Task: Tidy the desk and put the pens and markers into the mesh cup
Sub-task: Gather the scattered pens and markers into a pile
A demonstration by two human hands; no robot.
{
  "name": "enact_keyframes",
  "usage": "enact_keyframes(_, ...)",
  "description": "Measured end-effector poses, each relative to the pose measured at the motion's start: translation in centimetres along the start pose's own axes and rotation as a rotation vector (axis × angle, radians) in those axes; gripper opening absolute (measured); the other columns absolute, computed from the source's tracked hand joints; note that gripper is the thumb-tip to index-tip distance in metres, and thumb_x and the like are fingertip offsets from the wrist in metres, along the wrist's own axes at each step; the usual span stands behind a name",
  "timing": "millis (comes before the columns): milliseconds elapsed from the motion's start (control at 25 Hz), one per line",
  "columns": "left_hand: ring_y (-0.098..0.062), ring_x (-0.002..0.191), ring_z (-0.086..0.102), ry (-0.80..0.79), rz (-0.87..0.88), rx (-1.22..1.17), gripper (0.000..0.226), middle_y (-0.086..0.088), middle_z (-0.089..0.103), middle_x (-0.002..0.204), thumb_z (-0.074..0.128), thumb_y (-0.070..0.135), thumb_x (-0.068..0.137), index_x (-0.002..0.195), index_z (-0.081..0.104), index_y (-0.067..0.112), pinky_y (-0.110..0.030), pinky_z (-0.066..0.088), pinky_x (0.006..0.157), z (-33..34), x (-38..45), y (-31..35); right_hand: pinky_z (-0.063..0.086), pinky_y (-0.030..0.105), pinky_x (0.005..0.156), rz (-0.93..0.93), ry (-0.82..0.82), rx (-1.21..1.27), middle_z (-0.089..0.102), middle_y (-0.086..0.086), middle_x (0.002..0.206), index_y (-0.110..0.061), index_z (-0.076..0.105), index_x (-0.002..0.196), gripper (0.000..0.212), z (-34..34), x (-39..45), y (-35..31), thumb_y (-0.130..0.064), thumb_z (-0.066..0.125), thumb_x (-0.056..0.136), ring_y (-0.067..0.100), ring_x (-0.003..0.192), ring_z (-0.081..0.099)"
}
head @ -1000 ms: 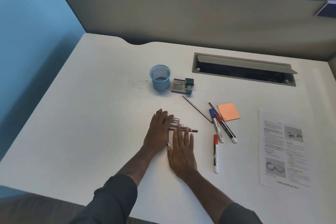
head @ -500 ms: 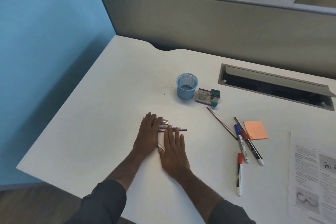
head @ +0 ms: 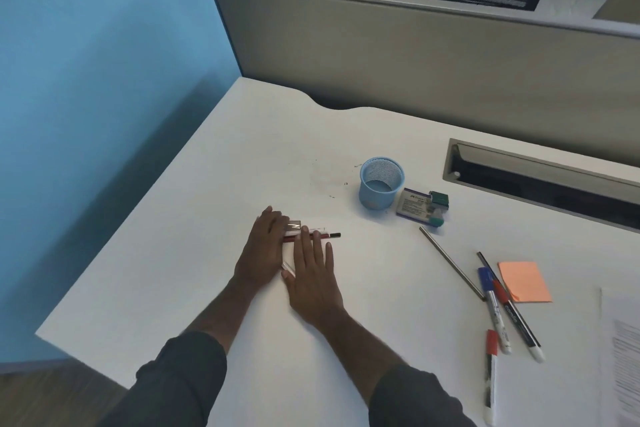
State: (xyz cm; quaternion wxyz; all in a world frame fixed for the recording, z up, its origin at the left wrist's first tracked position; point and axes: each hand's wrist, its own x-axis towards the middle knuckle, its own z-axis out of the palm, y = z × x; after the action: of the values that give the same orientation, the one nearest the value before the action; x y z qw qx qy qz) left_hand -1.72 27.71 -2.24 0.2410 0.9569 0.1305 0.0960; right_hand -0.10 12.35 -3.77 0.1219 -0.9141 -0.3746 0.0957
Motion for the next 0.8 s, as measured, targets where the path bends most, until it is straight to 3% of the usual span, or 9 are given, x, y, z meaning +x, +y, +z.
enact_keyframes(240, -0.033, 0.144, 0.034, -0.044, -0.01, 0.011, 0.056, -0.016, 0.051, 0.141, 0.026, 0.034, 0.099, 0.134, 0.055, 0.001, -0.045, 0.033, 0.118, 0.1, -0.3, -0.2, 0.008, 0.055, 0.12, 0.01, -0.003, 0.018, -0.004, 0.016, 0.165, -0.003, 0.006, 0.156, 0.071, 0.0, -0.1, -0.1, -0.047, 0.02, 0.103, 0.034, 0.152, -0.006)
enact_keyframes(400, -0.036, 0.146, 0.032, -0.043, 0.009, 0.046, 0.046, -0.018, 0.045, 0.15, 0.038, 0.017, 0.099, 0.14, 0.051, 0.001, -0.053, 0.032, 0.116, -0.1, -0.5, -0.2, 0.011, 0.057, 0.119, 0.011, 0.022, 0.032, 0.002, 0.015, 0.165, -0.008, 0.016, 0.156, 0.067, -0.4, -0.3, -0.3, -0.047, 0.022, 0.102, 0.035, 0.152, 0.0)
enact_keyframes(600, -0.034, 0.145, 0.034, 0.019, 0.029, 0.089, 0.04, -0.016, 0.044, 0.151, 0.044, 0.011, 0.101, 0.14, 0.051, 0.003, -0.054, 0.03, 0.117, -0.7, -0.4, 0.4, 0.01, 0.056, 0.12, 0.021, 0.05, 0.026, 0.003, 0.014, 0.165, -0.008, 0.016, 0.156, 0.066, -1.3, -0.6, -0.1, -0.043, 0.026, 0.102, 0.035, 0.152, 0.0)
enact_keyframes(800, -0.033, 0.144, 0.037, 0.054, 0.024, 0.129, 0.041, -0.015, 0.046, 0.15, 0.039, 0.019, 0.102, 0.138, 0.053, 0.005, -0.052, 0.029, 0.118, -1.3, -1.0, 3.0, 0.011, 0.056, 0.12, 0.027, 0.072, -0.02, 0.003, 0.016, 0.164, -0.004, 0.018, 0.155, 0.064, -3.8, -1.8, 1.6, -0.039, 0.02, 0.101, 0.034, 0.152, 0.001)
